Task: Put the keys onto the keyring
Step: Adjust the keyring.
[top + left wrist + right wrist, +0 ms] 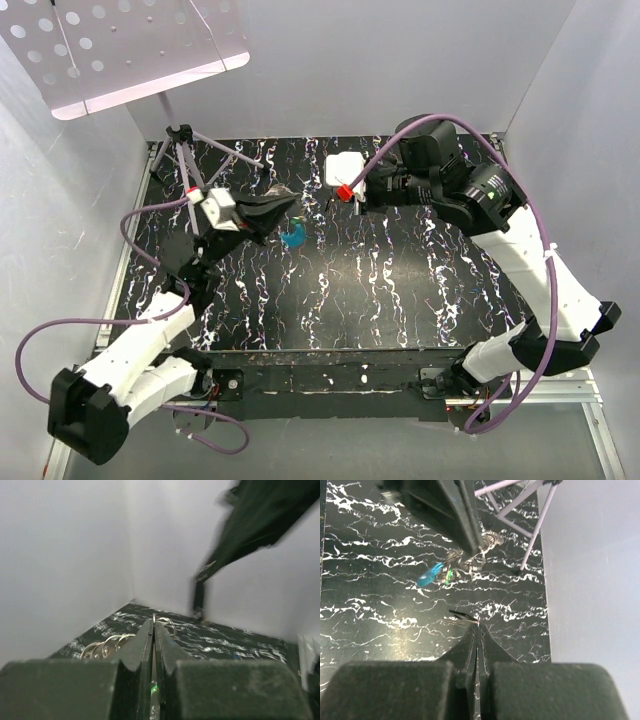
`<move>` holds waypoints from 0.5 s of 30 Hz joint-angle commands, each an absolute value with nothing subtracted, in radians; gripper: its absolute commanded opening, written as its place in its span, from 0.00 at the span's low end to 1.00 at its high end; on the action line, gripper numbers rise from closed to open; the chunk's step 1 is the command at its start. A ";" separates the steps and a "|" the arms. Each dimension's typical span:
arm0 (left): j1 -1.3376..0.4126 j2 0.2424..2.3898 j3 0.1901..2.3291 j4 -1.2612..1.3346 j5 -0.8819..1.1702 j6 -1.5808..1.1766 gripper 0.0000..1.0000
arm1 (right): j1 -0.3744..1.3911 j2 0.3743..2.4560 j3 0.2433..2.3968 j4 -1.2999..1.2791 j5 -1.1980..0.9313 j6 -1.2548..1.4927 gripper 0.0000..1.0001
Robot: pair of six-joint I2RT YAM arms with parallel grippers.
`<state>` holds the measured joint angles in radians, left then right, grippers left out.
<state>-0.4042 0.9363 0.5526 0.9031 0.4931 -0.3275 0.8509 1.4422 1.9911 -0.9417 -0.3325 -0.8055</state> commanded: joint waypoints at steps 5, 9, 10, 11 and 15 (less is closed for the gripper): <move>-0.369 0.952 0.789 0.423 0.553 -0.051 0.00 | 0.831 1.345 1.898 -0.868 -0.344 -0.746 0.01; -0.608 0.894 0.767 0.337 0.415 0.327 0.00 | 0.827 1.332 1.920 -0.893 -0.318 -0.775 0.01; -0.598 0.887 0.762 0.321 0.397 0.316 0.00 | 0.819 1.328 1.930 -0.900 -0.318 -0.776 0.01; -0.563 0.873 0.753 0.325 0.478 0.280 0.00 | 0.815 1.325 1.934 -0.908 -0.318 -0.776 0.01; -0.571 0.897 0.775 0.235 0.508 0.264 0.00 | 0.810 1.318 1.919 -0.936 -0.334 -0.769 0.01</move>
